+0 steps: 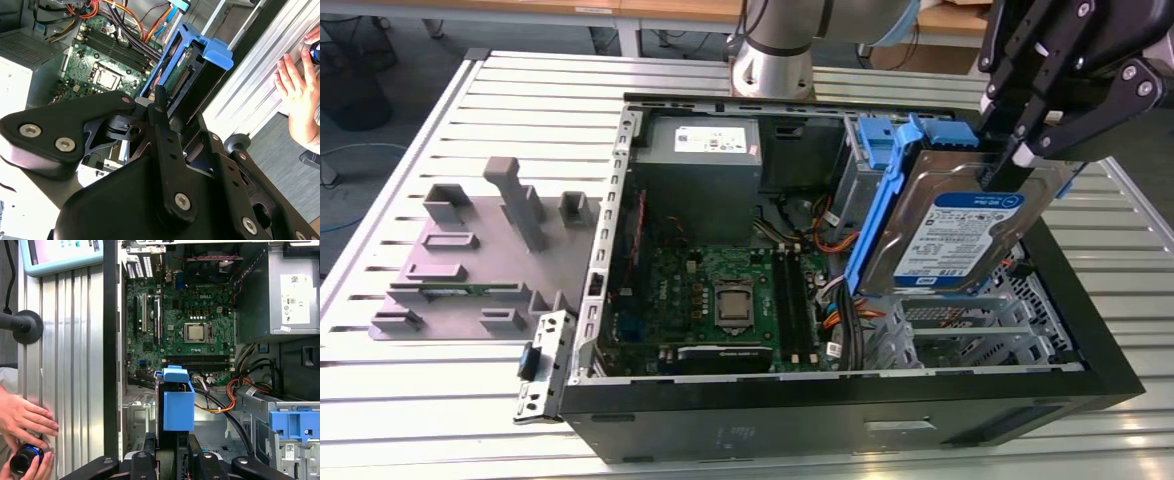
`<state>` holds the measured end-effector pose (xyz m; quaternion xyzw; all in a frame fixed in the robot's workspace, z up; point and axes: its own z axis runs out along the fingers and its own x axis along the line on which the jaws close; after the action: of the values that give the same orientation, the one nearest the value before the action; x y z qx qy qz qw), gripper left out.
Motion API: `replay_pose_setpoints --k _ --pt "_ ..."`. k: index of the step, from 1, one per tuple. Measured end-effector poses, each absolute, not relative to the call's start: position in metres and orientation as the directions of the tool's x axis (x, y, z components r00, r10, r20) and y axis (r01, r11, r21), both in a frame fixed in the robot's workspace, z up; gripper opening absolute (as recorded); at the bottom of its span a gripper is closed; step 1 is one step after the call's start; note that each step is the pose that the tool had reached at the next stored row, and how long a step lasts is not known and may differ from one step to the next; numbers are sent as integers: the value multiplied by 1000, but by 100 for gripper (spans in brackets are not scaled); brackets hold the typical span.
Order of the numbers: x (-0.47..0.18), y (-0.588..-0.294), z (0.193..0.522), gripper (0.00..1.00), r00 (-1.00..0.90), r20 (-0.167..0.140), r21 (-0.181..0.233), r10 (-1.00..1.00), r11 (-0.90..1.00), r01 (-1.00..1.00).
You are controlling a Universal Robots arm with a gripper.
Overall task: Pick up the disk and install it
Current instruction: 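Pick up the disk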
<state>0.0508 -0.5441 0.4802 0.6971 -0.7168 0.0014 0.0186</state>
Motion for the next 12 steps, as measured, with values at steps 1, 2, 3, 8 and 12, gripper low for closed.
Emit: replay_pose_setpoints --k 1,2,3,8,12 --pt "51 -544 480 35 -27 29 24 -999 28 -999" --pt "51 -544 480 35 -27 29 24 -999 28 -999" --pt "52 -544 480 35 -27 29 24 -999 28 -999" --pt "59 -544 480 35 -27 29 24 -999 28 -999" --pt "64 -545 480 35 -27 29 24 -999 28 -999"
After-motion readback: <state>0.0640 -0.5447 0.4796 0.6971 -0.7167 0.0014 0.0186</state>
